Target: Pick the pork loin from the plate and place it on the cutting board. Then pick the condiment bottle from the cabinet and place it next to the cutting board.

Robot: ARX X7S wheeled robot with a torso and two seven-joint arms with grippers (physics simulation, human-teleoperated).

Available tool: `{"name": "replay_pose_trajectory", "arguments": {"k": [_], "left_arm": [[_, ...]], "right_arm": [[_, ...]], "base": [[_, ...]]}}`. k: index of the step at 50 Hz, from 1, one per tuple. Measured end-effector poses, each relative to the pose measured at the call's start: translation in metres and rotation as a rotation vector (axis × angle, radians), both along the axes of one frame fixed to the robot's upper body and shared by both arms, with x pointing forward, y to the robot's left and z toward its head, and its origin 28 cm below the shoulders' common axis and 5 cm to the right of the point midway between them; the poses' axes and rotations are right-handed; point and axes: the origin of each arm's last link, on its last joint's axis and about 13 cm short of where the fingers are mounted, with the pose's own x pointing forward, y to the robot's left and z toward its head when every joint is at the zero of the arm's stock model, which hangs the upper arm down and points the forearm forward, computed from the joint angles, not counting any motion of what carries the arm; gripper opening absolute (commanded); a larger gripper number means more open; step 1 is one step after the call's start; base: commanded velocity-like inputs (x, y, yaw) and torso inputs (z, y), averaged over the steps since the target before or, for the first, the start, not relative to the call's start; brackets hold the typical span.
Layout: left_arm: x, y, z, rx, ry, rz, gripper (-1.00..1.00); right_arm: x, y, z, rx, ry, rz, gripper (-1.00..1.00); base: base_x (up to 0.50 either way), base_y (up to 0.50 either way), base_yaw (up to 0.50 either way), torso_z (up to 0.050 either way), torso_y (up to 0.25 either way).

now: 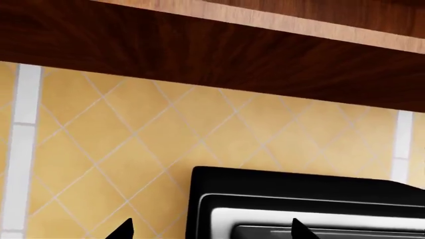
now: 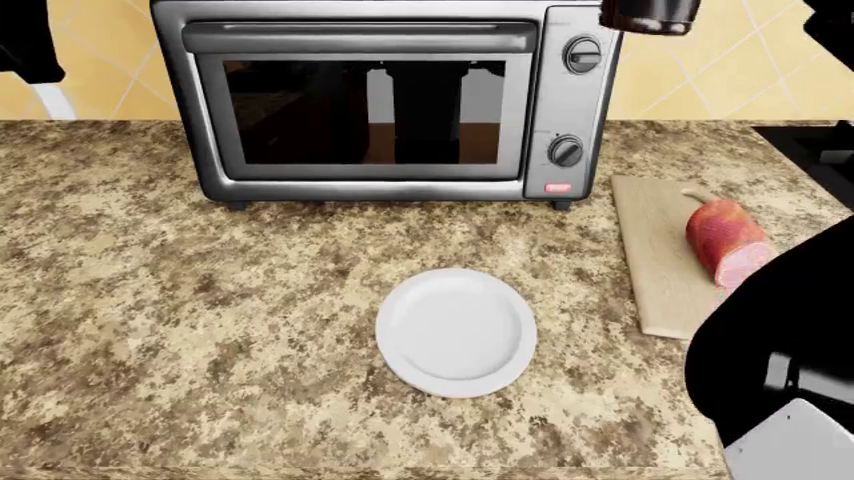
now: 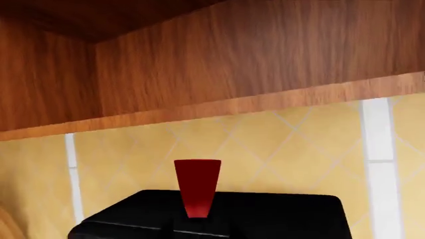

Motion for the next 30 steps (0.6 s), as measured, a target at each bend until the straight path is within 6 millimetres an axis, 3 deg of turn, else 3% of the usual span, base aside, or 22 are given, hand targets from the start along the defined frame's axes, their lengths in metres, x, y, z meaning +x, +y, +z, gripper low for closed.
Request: {"name": "replay_pose_trajectory", "arguments": {"k": [10,30], "left_arm": [[-0.001,-0.001,0.001,-0.005,-0.005,-0.003,1.00],[-0.002,-0.002,0.000,-0.007,-0.008,-0.017,1.00]], "right_arm": [[-0.015,0.004,-0.029,0.004,0.003,0.001,-1.00],[-0.037,0.010,-0.059,-0.011,0.009,-0.019,-1.00]], "base": [[0.00,0.00,0.00,0.002,0.000],[0.00,0.00,0.00,0.000,0.001]]}}
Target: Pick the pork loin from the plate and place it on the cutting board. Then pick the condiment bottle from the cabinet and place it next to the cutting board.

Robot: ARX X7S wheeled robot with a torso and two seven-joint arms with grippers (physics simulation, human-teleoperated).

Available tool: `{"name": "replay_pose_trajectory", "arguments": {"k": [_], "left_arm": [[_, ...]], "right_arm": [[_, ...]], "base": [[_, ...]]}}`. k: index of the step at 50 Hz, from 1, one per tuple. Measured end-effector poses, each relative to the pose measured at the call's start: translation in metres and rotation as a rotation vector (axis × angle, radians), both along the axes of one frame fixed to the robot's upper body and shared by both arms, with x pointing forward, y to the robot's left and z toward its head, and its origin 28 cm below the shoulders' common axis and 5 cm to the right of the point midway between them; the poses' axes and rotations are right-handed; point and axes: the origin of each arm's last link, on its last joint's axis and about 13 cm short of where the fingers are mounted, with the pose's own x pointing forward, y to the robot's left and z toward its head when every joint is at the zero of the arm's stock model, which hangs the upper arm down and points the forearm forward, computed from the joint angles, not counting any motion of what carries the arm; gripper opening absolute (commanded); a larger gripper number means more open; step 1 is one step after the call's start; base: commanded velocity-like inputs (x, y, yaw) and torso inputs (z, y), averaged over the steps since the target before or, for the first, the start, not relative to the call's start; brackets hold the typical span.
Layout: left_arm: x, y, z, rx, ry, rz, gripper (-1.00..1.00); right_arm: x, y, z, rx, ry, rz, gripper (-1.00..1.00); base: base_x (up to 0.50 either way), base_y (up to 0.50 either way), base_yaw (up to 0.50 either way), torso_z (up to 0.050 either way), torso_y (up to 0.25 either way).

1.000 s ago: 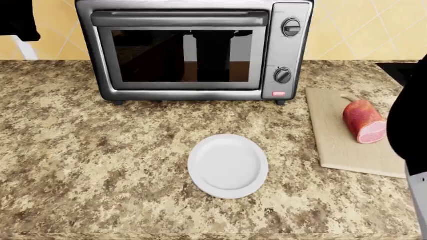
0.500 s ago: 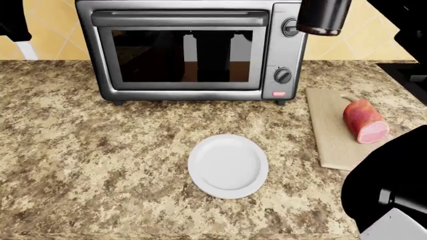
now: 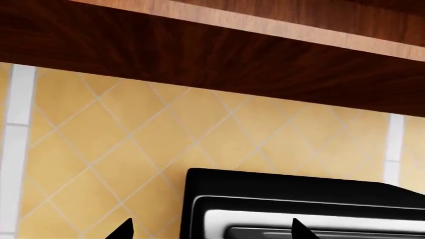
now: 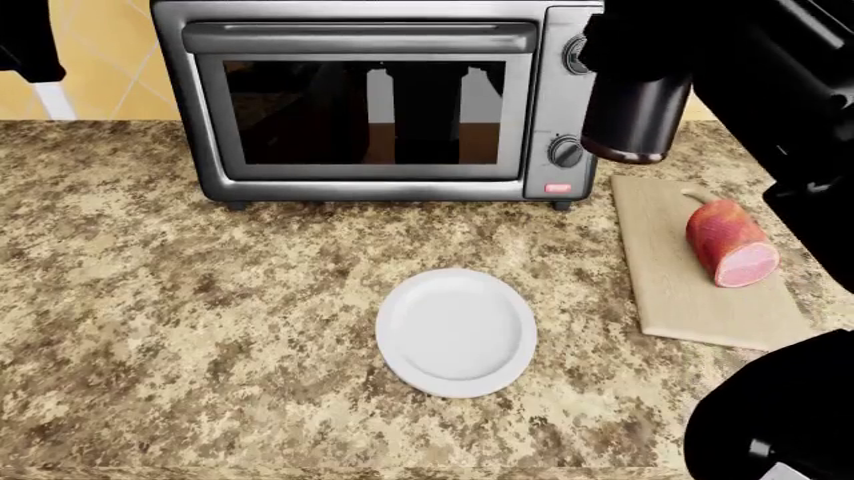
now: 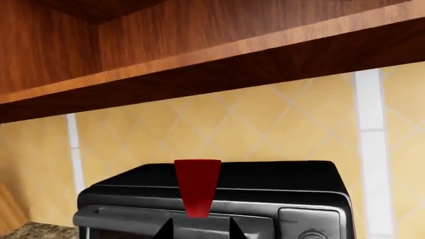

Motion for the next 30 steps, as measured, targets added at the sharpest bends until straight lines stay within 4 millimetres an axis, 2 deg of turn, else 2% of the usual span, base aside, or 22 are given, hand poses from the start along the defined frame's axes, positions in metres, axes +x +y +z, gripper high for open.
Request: {"name": "replay_pose_trajectory", "arguments": {"k": [16,30], "left_arm": [[-0.004,-0.001,0.001,-0.009,-0.004,-0.018,1.00],[-0.008,0.000,0.001,-0.017,-0.010,-0.021,1.00]], "right_arm": [[-0.020,0.010,-0.035,-0.049,-0.078,-0.088,-1.00],[-0.016,0.018,-0.069,-0.028,-0.157,-0.154,-1.00]], "base": [[0.00,0.00,0.00,0.000,0.000],[0.00,0.00,0.00,0.000,0.000]]}}
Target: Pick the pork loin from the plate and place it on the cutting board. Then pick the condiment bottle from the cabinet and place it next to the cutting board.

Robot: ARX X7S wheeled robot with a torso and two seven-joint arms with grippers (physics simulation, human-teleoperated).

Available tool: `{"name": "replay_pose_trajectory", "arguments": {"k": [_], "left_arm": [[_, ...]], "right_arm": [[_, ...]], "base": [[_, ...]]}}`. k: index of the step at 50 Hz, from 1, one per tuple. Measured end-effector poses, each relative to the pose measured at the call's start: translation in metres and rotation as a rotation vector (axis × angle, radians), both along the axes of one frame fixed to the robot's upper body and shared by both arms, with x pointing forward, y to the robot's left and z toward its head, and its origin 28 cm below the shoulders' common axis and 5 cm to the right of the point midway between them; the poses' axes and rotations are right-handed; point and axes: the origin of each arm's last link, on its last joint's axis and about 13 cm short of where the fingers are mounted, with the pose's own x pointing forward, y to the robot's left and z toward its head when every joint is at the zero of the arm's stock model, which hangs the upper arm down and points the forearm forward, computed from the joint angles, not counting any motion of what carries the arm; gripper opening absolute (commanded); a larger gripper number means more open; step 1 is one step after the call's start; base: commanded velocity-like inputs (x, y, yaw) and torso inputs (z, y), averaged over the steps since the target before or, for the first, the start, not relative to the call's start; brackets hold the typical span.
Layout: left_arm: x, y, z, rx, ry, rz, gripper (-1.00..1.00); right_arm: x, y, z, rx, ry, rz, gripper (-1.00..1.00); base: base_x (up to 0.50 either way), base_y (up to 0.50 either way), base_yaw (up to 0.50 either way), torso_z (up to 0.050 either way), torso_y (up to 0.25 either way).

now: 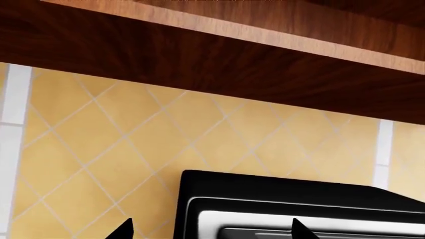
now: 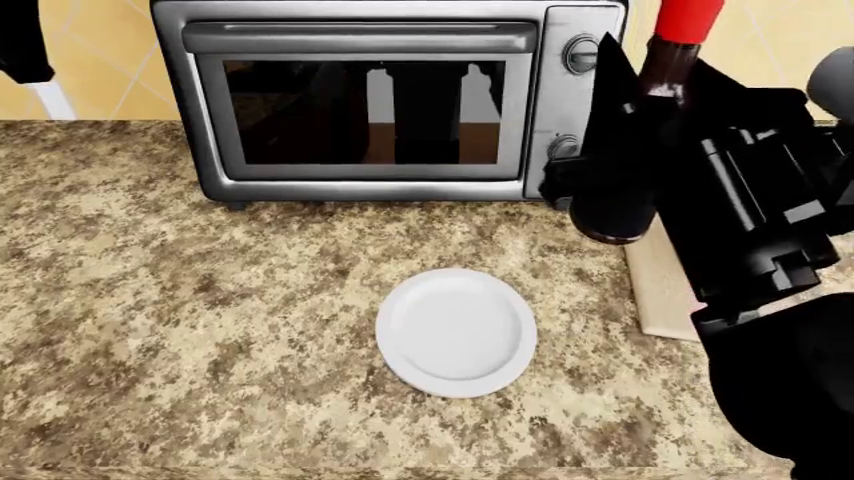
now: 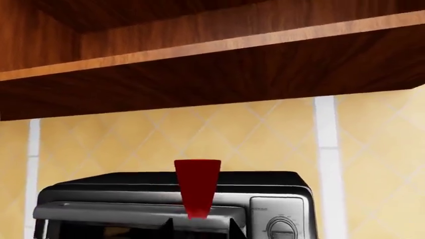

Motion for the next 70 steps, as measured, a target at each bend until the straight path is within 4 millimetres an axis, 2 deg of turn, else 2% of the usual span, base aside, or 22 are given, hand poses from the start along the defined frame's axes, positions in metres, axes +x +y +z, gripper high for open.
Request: {"name": "replay_pose_trajectory", "arguments": {"k": [24,70], "left_arm": [[-0.003,0.002,0.000,-0.008,-0.006,0.009,1.00],[-0.003,0.005,-0.001,-0.011,-0.002,0.021,1.00]], "right_arm": [[0.010,0.004,-0.037,-0.025,-0.130,-0.038,-1.00],[0.021,0.007,-0.071,-0.042,-0.087,-0.042,-1.00]], "base": [[0.00,0.00,0.00,0.000,0.000],[0.00,0.00,0.00,0.000,0.000]]}}
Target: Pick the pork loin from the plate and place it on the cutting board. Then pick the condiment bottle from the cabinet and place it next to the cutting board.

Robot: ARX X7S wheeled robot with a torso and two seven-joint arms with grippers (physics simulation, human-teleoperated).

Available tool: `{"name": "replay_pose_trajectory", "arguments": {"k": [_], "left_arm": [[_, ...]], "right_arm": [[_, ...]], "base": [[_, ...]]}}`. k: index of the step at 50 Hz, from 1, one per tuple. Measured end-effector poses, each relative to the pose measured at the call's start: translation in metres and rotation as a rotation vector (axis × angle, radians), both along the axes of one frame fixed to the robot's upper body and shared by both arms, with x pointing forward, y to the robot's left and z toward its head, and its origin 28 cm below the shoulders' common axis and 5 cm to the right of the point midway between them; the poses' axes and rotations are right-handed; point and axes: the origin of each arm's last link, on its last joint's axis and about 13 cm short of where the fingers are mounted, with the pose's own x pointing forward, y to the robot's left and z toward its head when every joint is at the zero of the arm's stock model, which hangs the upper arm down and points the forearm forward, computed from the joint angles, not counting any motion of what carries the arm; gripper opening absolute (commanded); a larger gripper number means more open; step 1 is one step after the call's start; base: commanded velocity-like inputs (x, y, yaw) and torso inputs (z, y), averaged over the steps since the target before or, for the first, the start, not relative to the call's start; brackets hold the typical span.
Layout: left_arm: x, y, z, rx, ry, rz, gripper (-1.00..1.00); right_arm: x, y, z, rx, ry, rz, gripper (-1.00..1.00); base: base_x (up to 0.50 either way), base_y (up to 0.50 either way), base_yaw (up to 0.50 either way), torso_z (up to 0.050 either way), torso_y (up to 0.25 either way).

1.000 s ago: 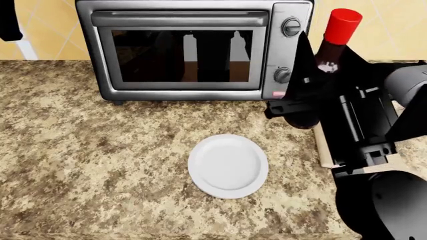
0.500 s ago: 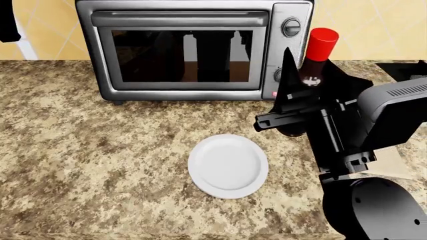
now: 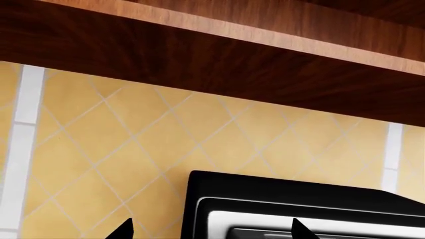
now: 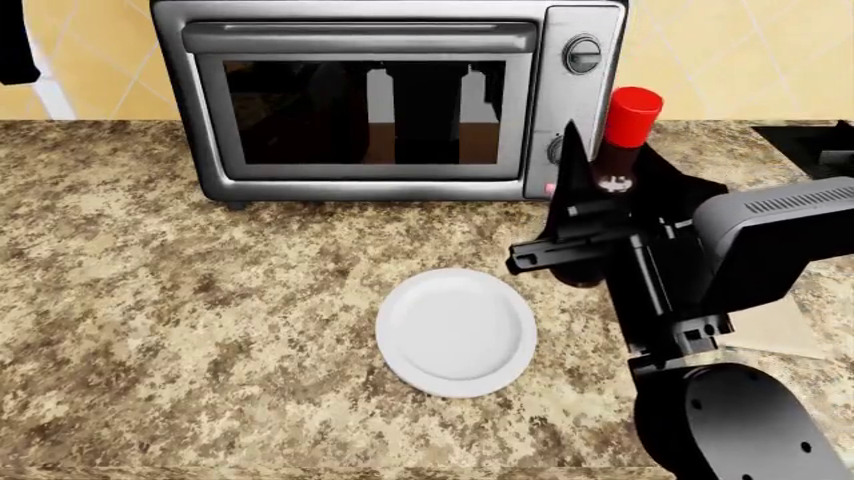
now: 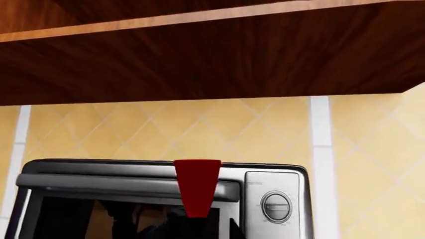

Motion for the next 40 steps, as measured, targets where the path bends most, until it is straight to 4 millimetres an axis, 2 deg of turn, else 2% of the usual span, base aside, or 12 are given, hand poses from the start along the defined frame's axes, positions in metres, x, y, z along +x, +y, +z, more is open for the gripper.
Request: {"name": "replay_pose_trajectory", "arguments": {"k": [40], "left_arm": [[0.000,0.001,-0.001,0.002,0.003,0.004,1.00]], "right_arm": [[0.007,0.001,-0.026,0.012,0.035,-0.019,-1.00]], "base": [[0.00,0.00,0.00,0.000,0.000]]}}
